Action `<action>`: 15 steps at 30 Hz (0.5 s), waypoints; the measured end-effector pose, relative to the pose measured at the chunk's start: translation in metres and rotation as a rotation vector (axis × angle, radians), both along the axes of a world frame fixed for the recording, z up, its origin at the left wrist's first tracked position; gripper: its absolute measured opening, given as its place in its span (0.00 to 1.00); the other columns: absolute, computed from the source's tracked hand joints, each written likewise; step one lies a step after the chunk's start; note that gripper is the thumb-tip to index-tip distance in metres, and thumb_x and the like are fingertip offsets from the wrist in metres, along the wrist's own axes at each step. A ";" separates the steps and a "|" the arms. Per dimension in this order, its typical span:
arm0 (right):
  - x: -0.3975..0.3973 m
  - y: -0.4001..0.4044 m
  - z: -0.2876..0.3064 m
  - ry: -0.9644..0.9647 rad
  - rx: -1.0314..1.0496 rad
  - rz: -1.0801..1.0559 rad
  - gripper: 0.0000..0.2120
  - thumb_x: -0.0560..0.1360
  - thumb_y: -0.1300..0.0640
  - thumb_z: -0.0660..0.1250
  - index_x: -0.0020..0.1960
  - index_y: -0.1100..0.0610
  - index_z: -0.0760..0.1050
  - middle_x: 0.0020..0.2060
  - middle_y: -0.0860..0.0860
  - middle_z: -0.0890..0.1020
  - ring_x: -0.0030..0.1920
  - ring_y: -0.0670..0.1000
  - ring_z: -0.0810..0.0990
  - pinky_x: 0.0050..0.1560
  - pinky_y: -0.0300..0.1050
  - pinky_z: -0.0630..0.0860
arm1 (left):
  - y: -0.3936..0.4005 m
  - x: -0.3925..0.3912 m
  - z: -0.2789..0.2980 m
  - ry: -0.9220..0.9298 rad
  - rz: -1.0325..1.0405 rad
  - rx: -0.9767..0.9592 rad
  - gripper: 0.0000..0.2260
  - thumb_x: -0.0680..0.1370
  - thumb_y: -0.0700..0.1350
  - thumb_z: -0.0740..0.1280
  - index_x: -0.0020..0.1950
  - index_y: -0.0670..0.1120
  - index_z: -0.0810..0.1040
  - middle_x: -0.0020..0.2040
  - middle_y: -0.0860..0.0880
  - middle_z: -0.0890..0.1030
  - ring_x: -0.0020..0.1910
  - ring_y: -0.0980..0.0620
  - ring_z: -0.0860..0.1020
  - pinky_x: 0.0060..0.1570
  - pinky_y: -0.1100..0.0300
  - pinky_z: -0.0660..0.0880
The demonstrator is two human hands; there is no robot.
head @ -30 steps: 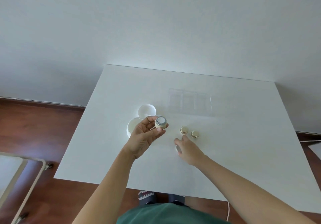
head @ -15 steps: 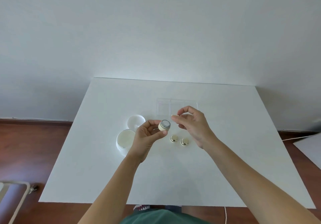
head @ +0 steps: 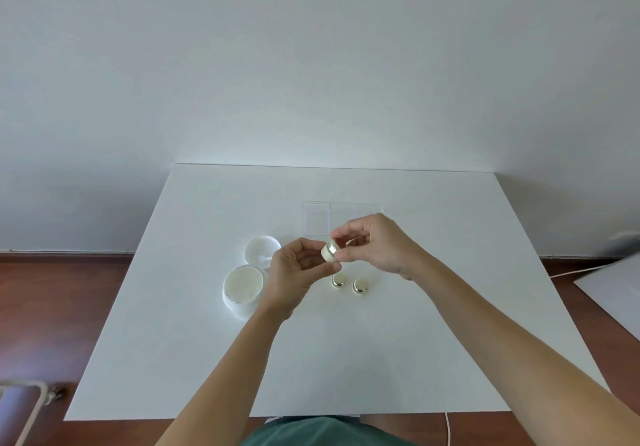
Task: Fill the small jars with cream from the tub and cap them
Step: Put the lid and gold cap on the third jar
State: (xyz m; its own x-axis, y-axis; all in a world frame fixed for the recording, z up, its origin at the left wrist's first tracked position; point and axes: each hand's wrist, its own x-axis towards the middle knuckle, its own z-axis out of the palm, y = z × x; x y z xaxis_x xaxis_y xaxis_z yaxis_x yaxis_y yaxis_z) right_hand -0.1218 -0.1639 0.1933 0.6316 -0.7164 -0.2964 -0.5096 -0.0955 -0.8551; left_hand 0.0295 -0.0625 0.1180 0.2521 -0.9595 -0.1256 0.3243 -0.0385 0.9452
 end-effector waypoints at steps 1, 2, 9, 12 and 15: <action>0.001 -0.002 0.003 0.027 -0.015 0.020 0.15 0.66 0.59 0.78 0.51 0.53 0.83 0.45 0.49 0.85 0.47 0.48 0.83 0.54 0.41 0.79 | 0.000 0.000 0.001 -0.015 0.001 0.001 0.14 0.67 0.31 0.79 0.47 0.44 0.82 0.47 0.42 0.87 0.48 0.47 0.86 0.47 0.62 0.80; 0.003 -0.004 0.006 0.052 -0.027 0.034 0.14 0.65 0.59 0.79 0.50 0.53 0.83 0.45 0.49 0.85 0.46 0.48 0.83 0.54 0.41 0.79 | 0.000 -0.001 0.001 -0.030 0.003 0.001 0.14 0.67 0.31 0.79 0.47 0.44 0.82 0.46 0.42 0.87 0.48 0.47 0.86 0.47 0.62 0.80; 0.014 -0.011 0.013 0.249 -0.090 0.045 0.14 0.66 0.46 0.77 0.40 0.56 0.82 0.36 0.54 0.85 0.33 0.45 0.81 0.36 0.42 0.76 | 0.003 -0.004 0.004 -0.039 0.032 -0.024 0.13 0.65 0.37 0.80 0.46 0.47 0.83 0.49 0.42 0.87 0.52 0.45 0.85 0.50 0.59 0.80; 0.017 -0.009 0.012 0.313 -0.155 0.035 0.22 0.67 0.40 0.73 0.37 0.60 0.81 0.31 0.53 0.84 0.29 0.45 0.80 0.34 0.40 0.75 | 0.005 -0.005 0.004 -0.038 0.042 -0.035 0.12 0.67 0.36 0.80 0.46 0.48 0.84 0.49 0.42 0.87 0.52 0.45 0.85 0.51 0.59 0.80; 0.019 -0.007 0.012 0.360 -0.218 0.056 0.28 0.70 0.34 0.68 0.36 0.62 0.79 0.29 0.51 0.83 0.28 0.44 0.77 0.32 0.37 0.71 | 0.005 -0.004 0.004 -0.041 0.057 -0.029 0.12 0.68 0.35 0.79 0.47 0.45 0.83 0.49 0.43 0.87 0.52 0.46 0.85 0.50 0.59 0.80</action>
State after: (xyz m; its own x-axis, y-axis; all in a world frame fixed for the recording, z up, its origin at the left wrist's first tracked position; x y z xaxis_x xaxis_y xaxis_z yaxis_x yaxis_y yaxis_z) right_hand -0.1032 -0.1710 0.2052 0.5548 -0.7544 -0.3509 -0.7613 -0.2900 -0.5800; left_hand 0.0251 -0.0574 0.1221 0.3105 -0.9467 -0.0863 0.2860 0.0064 0.9582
